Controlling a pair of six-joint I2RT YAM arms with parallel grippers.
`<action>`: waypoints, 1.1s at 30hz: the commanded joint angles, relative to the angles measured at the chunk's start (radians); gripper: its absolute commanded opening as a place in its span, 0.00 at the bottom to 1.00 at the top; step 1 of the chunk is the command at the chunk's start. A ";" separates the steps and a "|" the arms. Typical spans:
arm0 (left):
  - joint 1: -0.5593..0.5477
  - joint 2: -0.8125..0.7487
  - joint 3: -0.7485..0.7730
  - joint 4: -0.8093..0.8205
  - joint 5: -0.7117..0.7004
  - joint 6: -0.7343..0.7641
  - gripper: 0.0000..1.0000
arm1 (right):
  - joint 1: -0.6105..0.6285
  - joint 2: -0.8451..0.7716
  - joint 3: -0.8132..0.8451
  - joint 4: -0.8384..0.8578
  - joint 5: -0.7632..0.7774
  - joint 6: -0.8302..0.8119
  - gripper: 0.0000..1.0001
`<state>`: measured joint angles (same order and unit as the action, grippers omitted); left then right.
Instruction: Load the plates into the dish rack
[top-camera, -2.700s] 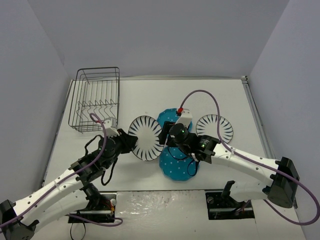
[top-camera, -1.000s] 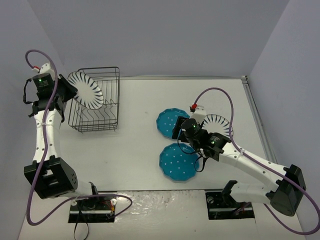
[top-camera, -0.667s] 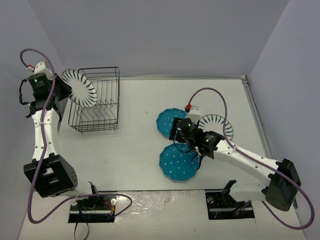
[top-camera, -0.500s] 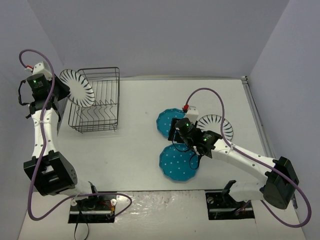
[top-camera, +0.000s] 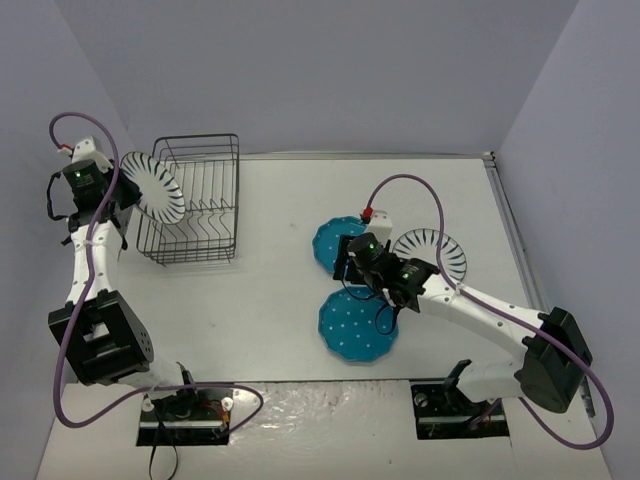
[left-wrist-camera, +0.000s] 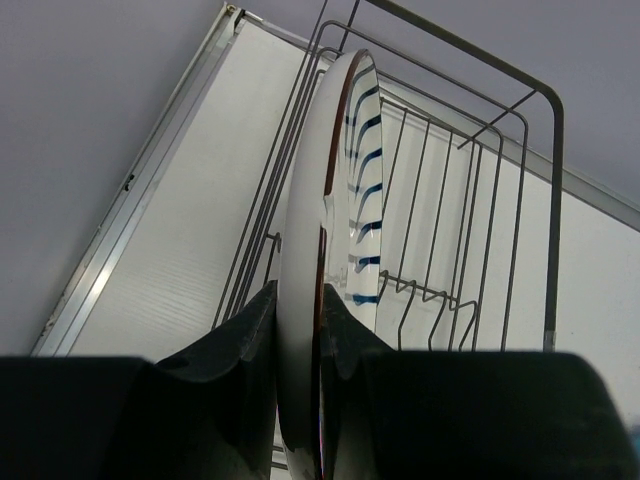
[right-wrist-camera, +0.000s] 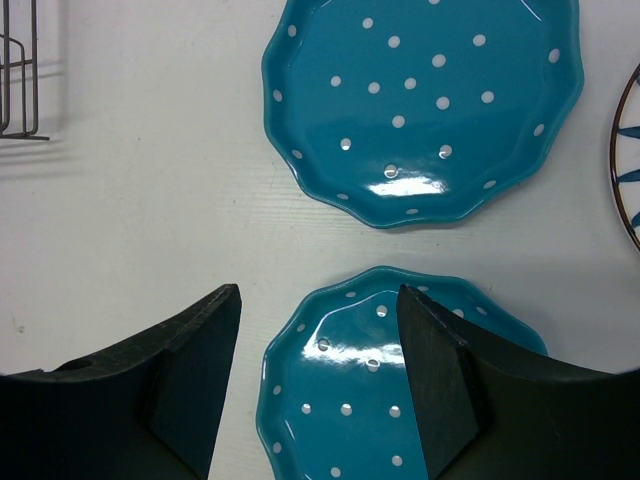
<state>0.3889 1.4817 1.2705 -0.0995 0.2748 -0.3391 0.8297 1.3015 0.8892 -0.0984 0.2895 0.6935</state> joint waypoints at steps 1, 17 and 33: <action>0.004 -0.047 0.042 0.242 -0.006 0.036 0.00 | -0.007 0.015 0.050 0.052 -0.004 -0.015 0.60; -0.035 -0.037 -0.006 0.277 -0.024 0.107 0.00 | -0.014 0.000 0.017 0.072 -0.017 -0.013 0.60; -0.109 -0.035 -0.038 0.278 -0.078 0.213 0.00 | -0.021 -0.014 0.001 0.088 -0.023 -0.010 0.60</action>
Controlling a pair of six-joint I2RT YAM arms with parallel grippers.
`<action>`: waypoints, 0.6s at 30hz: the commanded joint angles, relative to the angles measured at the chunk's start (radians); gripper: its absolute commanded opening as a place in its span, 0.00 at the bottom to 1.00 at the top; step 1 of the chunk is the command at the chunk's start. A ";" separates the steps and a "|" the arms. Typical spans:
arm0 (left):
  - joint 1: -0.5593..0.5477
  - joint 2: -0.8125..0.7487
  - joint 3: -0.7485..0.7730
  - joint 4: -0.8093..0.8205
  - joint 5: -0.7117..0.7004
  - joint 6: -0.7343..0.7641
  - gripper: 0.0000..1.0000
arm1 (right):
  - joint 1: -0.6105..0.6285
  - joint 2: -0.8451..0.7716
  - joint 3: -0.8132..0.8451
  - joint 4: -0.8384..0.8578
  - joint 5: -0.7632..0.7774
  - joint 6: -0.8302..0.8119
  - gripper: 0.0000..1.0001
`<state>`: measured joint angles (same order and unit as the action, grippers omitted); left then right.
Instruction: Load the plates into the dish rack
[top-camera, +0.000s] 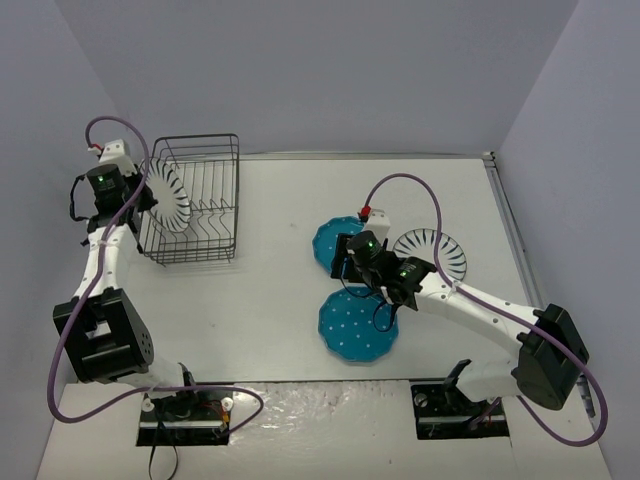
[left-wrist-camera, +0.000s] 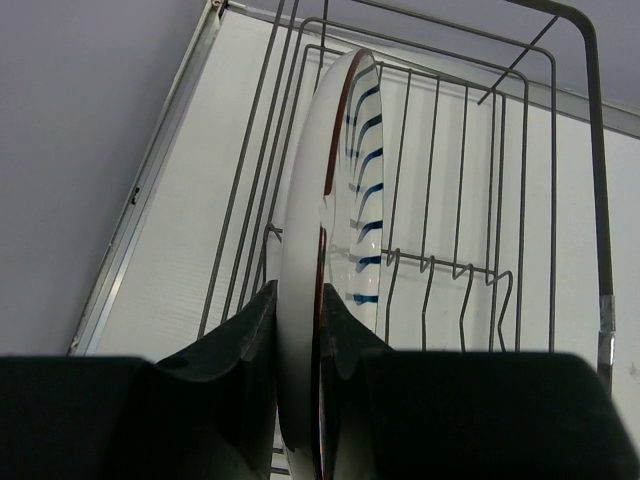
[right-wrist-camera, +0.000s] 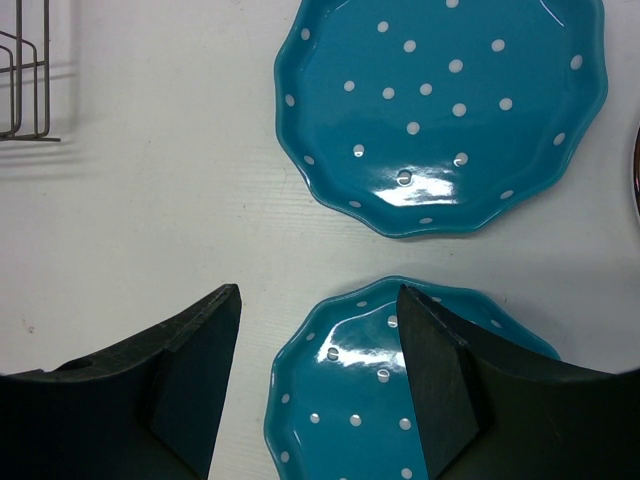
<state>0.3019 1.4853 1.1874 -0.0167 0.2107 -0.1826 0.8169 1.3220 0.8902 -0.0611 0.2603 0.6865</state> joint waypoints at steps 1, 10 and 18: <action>-0.028 -0.037 0.042 0.196 -0.016 0.065 0.00 | -0.009 -0.036 0.000 0.051 0.007 -0.004 0.60; -0.053 -0.008 0.032 0.189 -0.040 0.077 0.00 | -0.010 -0.052 -0.014 0.050 0.004 0.002 0.60; -0.095 0.017 0.035 0.159 -0.091 0.116 0.00 | -0.012 -0.060 -0.017 0.050 0.005 0.002 0.60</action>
<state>0.2239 1.5371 1.1724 -0.0110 0.1516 -0.1067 0.8118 1.3003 0.8631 -0.0543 0.2535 0.6868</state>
